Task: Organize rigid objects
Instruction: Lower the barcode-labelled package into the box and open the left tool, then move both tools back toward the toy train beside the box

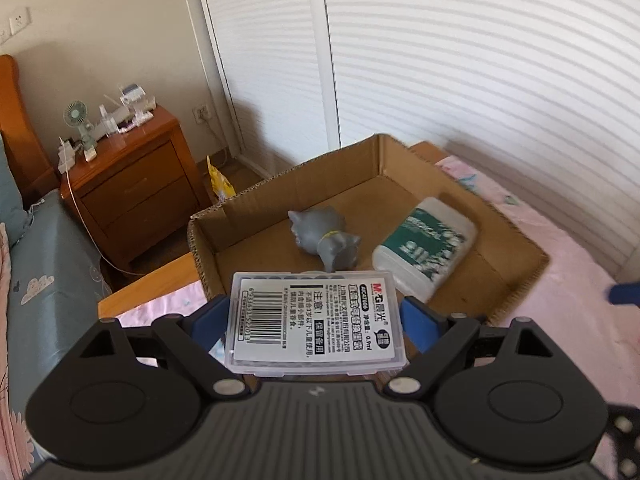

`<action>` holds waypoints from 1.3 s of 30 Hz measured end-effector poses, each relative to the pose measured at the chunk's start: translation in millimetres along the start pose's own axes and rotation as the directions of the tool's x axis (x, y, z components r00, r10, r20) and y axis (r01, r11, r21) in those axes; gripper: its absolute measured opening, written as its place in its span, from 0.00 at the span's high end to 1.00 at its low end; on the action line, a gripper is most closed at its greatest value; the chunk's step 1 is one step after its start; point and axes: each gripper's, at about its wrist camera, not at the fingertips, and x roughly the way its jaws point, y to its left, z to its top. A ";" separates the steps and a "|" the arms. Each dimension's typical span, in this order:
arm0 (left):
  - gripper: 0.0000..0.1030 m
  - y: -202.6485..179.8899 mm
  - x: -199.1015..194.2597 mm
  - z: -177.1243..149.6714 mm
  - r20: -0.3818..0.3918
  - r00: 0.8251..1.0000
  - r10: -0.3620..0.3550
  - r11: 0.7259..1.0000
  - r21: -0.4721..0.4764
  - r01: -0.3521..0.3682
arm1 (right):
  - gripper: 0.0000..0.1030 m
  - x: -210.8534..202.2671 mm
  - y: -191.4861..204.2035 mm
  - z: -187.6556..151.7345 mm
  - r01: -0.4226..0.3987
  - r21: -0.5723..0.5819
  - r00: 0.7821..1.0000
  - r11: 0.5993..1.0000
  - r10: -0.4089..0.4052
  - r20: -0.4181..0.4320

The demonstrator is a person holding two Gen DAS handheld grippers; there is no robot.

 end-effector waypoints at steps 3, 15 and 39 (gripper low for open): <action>0.12 5.8 20.6 12.5 -0.026 1.000 0.009 1.000 -0.025 -0.010 | 0.00 -2.9 -6.4 -1.4 0.011 0.015 1.000 1.000 -0.011 -0.002; 0.08 21.3 37.9 16.0 -0.037 0.999 0.040 0.993 -0.111 -0.044 | 0.00 0.7 -15.8 -1.8 0.039 0.024 0.999 0.999 -0.038 -0.010; 0.02 -28.1 -73.3 -51.0 0.037 0.998 0.053 0.986 -0.159 -0.046 | 0.00 -32.1 -21.8 -9.0 -0.035 0.058 0.998 0.998 0.032 0.060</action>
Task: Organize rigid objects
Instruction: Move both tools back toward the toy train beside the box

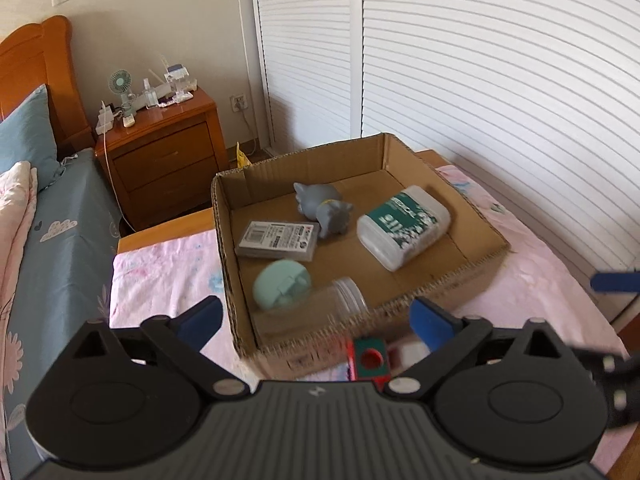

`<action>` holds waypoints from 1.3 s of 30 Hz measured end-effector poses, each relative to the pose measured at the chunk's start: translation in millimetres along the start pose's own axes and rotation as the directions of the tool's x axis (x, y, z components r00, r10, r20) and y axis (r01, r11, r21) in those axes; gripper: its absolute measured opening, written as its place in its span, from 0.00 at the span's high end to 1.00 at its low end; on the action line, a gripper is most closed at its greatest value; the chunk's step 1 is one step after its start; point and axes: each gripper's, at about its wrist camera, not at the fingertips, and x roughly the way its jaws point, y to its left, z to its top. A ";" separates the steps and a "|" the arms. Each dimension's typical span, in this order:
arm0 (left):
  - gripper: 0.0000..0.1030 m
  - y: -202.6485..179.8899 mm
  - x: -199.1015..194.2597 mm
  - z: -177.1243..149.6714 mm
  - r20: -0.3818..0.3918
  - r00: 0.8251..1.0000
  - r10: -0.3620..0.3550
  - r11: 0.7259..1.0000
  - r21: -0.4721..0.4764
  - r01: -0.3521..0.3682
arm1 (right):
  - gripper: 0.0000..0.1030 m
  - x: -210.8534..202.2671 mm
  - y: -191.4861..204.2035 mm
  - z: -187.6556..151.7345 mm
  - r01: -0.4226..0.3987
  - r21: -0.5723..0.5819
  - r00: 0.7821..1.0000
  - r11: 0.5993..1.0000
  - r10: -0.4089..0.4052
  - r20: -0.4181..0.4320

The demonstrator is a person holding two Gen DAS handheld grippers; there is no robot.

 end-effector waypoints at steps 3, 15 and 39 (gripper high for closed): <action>0.02 -4.1 -6.1 -16.0 -0.001 1.000 0.016 1.000 -0.005 -0.016 | 0.00 -2.8 -5.1 0.2 0.022 0.014 1.000 1.000 -0.022 0.007; 0.02 -7.0 29.7 -66.1 -0.071 0.991 0.113 0.986 -0.118 -0.121 | 0.00 12.9 -21.6 -6.6 0.050 0.063 0.998 0.997 -0.048 -0.037; 0.02 32.9 37.0 -123.8 -0.185 0.975 0.123 0.954 -0.250 -0.168 | 0.00 92.3 3.9 -43.9 0.051 -0.131 0.972 0.990 -0.079 -0.219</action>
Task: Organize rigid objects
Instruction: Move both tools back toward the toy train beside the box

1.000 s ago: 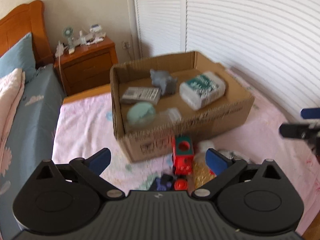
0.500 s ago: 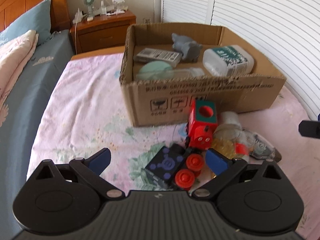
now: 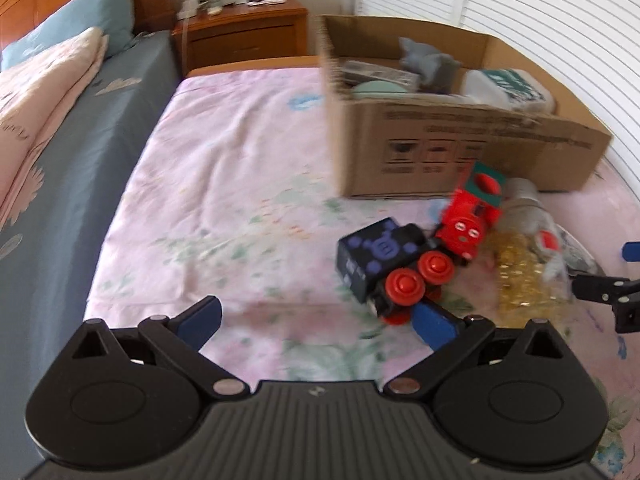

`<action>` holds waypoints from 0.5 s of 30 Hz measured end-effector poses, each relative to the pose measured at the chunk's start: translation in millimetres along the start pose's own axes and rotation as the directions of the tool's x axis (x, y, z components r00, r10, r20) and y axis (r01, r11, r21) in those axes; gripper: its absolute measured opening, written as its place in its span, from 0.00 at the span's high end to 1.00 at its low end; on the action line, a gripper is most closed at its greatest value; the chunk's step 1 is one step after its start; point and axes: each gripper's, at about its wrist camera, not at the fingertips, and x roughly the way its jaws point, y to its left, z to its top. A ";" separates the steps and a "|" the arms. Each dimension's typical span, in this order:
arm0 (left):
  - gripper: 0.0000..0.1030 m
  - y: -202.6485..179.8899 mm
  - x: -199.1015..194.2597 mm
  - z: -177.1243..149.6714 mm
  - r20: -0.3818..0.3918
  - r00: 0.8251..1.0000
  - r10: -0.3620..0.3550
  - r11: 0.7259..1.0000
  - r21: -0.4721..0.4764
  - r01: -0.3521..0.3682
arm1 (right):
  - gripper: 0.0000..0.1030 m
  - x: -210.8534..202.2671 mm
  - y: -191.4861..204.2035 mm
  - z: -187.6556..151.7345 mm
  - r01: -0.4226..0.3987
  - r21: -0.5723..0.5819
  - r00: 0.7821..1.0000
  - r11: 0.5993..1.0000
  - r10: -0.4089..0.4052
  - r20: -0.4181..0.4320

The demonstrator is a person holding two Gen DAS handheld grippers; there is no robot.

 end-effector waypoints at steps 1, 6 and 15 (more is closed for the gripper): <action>0.02 3.6 1.0 0.7 0.002 1.000 0.011 1.000 -0.011 -0.011 | 0.00 0.6 0.3 0.9 0.002 -0.002 1.000 1.000 -0.002 0.003; 0.02 12.2 -1.8 0.3 -0.001 1.000 -0.005 0.999 -0.045 0.005 | 0.00 4.4 -10.8 5.8 0.038 0.049 0.999 0.998 -0.039 0.014; 0.02 -5.2 -8.8 9.3 0.078 0.993 -0.086 0.996 0.004 0.086 | 0.00 -15.3 -10.7 8.4 0.029 -0.001 0.998 1.000 -0.029 0.062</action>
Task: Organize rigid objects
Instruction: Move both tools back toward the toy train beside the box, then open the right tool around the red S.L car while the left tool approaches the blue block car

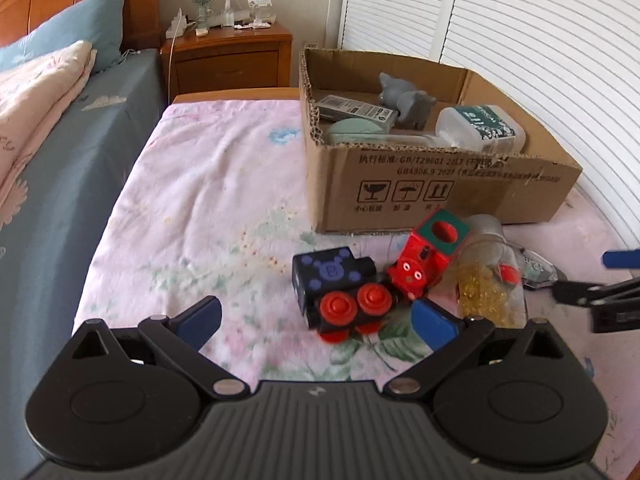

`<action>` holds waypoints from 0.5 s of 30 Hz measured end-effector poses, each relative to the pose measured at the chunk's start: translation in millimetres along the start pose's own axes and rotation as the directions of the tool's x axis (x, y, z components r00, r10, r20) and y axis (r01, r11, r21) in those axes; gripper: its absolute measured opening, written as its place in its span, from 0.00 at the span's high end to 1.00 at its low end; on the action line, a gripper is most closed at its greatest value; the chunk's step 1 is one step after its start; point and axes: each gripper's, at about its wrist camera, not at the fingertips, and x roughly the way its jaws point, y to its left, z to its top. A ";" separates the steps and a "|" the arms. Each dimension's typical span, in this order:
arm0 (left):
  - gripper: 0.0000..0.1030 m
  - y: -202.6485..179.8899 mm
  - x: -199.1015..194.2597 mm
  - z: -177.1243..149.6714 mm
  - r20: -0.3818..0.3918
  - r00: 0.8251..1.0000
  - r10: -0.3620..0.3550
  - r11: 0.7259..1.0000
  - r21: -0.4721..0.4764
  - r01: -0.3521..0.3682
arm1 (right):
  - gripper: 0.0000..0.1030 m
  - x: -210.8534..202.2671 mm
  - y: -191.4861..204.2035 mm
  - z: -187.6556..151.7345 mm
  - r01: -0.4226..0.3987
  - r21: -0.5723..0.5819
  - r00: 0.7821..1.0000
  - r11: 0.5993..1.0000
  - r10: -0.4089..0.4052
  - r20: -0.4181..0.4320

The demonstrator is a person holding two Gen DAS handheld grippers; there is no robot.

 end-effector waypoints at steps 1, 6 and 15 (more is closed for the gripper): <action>0.02 0.3 1.8 0.7 -0.002 1.000 0.002 1.000 0.001 -0.002 | 0.00 -6.4 0.4 2.8 -0.019 -0.003 1.000 1.000 0.019 0.020; 0.02 7.5 13.8 0.8 -0.035 0.999 0.016 1.000 -0.021 -0.017 | 0.00 -30.5 17.6 24.7 -0.148 -0.043 0.983 0.988 0.152 0.105; 0.02 23.8 5.0 -7.6 -0.041 0.999 -0.005 0.999 -0.049 0.003 | 0.00 -9.2 85.0 46.1 -0.191 -0.249 0.973 0.950 0.217 0.083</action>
